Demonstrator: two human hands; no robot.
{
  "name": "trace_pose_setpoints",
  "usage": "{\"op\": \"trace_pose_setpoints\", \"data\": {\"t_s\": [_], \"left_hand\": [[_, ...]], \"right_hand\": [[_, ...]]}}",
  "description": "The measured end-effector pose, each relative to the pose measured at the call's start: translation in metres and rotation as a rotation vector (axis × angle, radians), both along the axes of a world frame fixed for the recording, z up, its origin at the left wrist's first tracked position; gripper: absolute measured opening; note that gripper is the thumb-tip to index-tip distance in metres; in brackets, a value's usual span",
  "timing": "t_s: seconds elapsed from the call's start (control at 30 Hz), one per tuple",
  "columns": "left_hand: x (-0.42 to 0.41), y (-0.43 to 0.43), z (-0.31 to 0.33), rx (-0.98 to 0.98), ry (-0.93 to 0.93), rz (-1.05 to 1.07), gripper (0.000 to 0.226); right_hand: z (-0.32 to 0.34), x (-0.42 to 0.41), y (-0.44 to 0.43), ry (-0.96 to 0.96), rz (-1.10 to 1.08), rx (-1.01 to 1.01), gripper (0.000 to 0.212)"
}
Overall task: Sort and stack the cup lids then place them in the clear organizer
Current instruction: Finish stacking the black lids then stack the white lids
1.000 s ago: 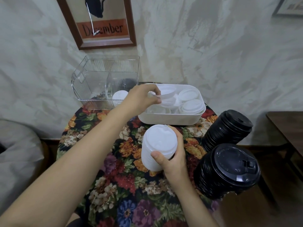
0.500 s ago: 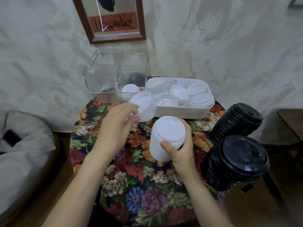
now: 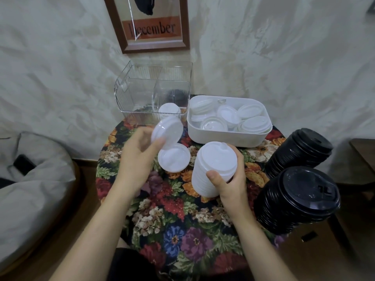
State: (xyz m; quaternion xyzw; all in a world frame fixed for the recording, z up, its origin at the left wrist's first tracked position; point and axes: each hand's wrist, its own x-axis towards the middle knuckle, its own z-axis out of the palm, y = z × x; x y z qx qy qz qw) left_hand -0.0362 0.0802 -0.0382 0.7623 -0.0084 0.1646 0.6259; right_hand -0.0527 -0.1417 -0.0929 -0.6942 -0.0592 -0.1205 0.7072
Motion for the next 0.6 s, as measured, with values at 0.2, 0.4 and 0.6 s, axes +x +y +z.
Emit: {"op": "trace_pose_setpoints", "data": {"t_s": [0.2, 0.4, 0.6], "left_hand": [[0.004, -0.034, 0.025, -0.462, 0.198, -0.141, 0.034], [0.011, -0.037, 0.025, -0.519, 0.207, -0.119, 0.037], [0.021, -0.045, 0.032, -0.454, 0.17, -0.1, 0.031]], "right_hand": [[0.002, 0.0, 0.001, -0.005, 0.008, 0.011, 0.096], [0.002, 0.001, 0.0, -0.01, 0.015, 0.005, 0.096], [0.001, 0.002, 0.0, -0.006, 0.027, 0.006, 0.095]]}}
